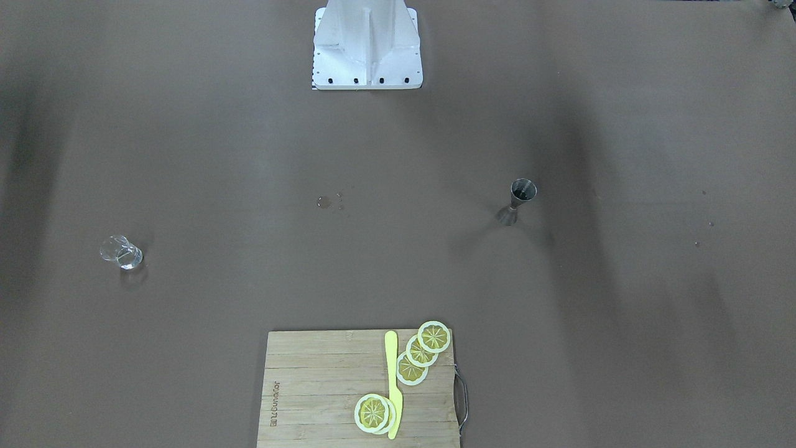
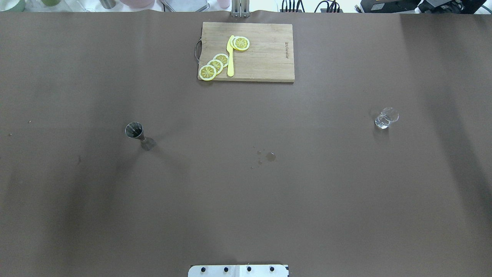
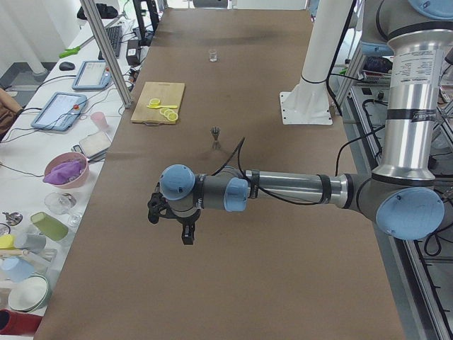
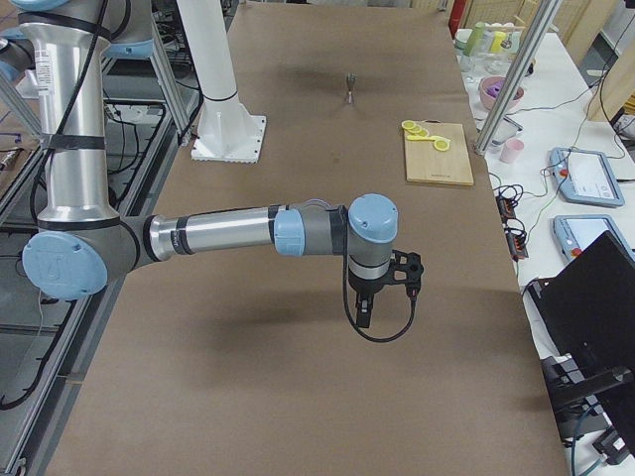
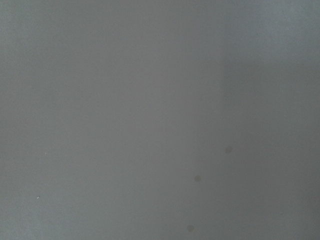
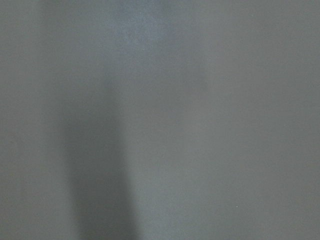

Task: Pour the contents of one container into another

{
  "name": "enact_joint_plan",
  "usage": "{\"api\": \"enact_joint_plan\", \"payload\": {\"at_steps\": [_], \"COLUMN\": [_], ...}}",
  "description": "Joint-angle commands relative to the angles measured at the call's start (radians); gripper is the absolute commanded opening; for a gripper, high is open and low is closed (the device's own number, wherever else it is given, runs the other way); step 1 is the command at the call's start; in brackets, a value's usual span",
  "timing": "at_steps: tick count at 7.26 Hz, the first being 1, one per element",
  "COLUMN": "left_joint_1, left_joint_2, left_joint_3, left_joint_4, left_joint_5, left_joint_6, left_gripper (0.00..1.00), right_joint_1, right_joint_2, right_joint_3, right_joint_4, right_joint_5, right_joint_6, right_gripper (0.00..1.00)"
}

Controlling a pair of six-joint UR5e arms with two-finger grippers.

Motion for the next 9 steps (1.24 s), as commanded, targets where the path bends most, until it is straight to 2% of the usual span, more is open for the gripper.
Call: {"api": "enact_joint_plan", "payload": {"at_steps": [1,9], "left_joint_1": [-0.001,-0.003], "left_joint_2": [-0.002,0.027], "left_joint_3": [-0.005,-0.052], "left_joint_4": [0.0,0.021], "left_joint_5": [0.0,-0.005], "left_joint_6": [0.0,0.002], "left_gripper": [0.98,0.98], "right_joint_1": [0.002,0.002], "right_joint_2": [0.0,-0.002], "right_joint_3": [0.012,0.018], "right_joint_4": [-0.002,-0.002], "right_joint_5": [-0.001,0.004], "right_joint_6": [0.0,0.001], "right_gripper": [1.0,1.0]}}
